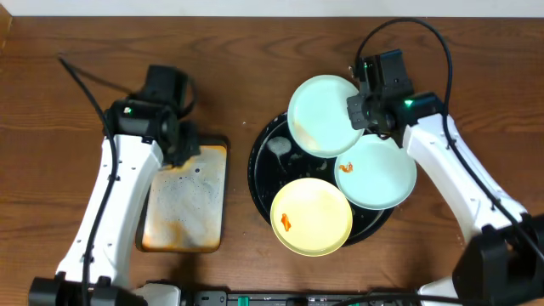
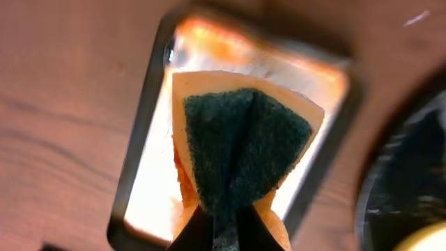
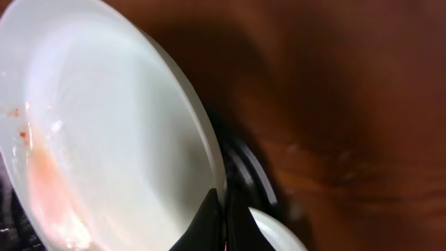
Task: Clean dirty plates on tray and stack at the side
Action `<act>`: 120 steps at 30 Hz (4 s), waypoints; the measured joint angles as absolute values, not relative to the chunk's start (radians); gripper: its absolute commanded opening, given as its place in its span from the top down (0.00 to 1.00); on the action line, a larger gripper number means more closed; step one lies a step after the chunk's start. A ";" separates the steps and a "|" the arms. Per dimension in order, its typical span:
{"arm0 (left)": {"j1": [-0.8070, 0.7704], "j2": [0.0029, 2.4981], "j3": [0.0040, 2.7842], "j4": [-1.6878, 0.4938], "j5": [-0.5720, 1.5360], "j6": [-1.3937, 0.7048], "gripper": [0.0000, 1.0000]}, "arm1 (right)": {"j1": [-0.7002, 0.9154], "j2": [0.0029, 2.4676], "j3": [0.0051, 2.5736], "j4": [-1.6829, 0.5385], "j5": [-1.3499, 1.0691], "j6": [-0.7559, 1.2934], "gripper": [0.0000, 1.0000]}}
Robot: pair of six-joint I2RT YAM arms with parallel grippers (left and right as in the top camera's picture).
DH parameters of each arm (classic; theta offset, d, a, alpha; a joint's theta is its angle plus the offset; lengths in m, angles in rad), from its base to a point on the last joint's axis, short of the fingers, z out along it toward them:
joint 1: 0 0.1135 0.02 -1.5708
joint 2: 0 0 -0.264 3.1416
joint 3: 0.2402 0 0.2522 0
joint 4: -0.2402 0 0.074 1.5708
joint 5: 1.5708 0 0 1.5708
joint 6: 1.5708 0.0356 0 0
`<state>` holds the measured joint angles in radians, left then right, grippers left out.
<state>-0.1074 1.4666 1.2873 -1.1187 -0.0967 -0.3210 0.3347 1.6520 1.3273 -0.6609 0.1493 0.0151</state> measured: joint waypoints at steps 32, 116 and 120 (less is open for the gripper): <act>-0.093 1.471 1.131 -1.043 -0.077 -0.317 0.93 | 0.801 1.623 1.327 -0.575 1.010 -0.470 0.99; -0.527 1.883 1.042 -0.069 0.394 -0.762 0.93 | 0.597 1.714 1.327 -0.820 0.583 0.103 0.99; -0.491 1.886 1.042 -0.070 0.398 -0.759 0.93 | 0.598 1.714 1.327 -0.826 0.574 0.104 0.99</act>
<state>-0.4911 1.8862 1.0420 -0.0704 0.3977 -0.7586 0.5976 1.7142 1.3270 -0.8265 0.5735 0.1040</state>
